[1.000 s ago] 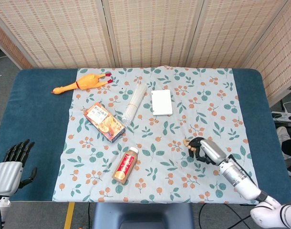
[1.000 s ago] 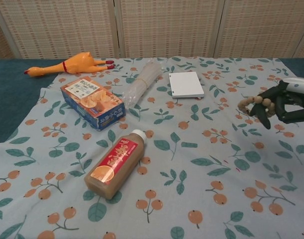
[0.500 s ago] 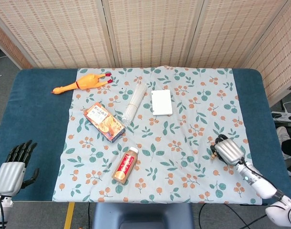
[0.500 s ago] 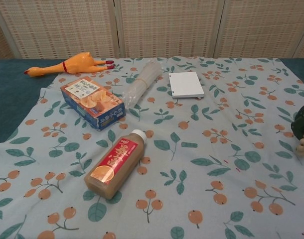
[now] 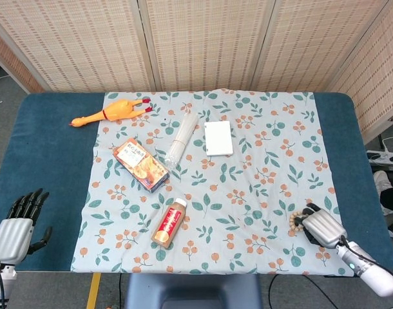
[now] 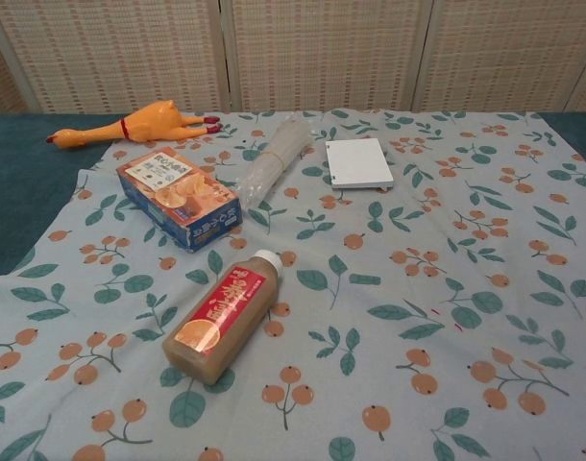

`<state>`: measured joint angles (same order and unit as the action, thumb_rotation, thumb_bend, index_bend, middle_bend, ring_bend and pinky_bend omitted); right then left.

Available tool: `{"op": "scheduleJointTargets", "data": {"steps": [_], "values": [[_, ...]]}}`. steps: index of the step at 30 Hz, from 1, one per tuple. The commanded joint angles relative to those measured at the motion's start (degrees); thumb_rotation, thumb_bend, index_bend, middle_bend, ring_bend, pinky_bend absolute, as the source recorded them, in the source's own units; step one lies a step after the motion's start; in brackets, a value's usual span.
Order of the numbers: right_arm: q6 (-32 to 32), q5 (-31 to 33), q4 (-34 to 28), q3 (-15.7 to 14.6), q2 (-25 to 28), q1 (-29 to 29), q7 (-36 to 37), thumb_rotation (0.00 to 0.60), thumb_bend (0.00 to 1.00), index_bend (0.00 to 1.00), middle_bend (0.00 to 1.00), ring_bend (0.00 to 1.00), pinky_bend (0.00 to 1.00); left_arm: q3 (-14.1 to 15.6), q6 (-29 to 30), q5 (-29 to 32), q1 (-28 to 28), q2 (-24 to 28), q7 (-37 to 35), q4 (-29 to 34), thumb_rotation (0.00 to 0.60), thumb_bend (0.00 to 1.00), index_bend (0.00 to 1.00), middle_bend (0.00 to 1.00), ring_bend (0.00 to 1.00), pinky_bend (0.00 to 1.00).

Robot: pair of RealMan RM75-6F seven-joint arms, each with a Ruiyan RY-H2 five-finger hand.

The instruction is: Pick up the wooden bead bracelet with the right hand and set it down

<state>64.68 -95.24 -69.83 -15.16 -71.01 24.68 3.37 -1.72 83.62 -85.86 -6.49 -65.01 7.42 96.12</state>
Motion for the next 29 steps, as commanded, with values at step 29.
{"op": "scheduleJointTargets", "data": {"steps": [29], "values": [[29.25, 2.36, -18.83, 9.55, 7.73, -17.82, -7.80, 0.441, 0.25, 0.00, 0.00, 0.00, 0.00, -0.04, 1.18, -1.23, 0.10, -0.58, 0.31, -0.92, 0.600, 0.45, 0.00, 0.00, 0.00, 0.10]]}}
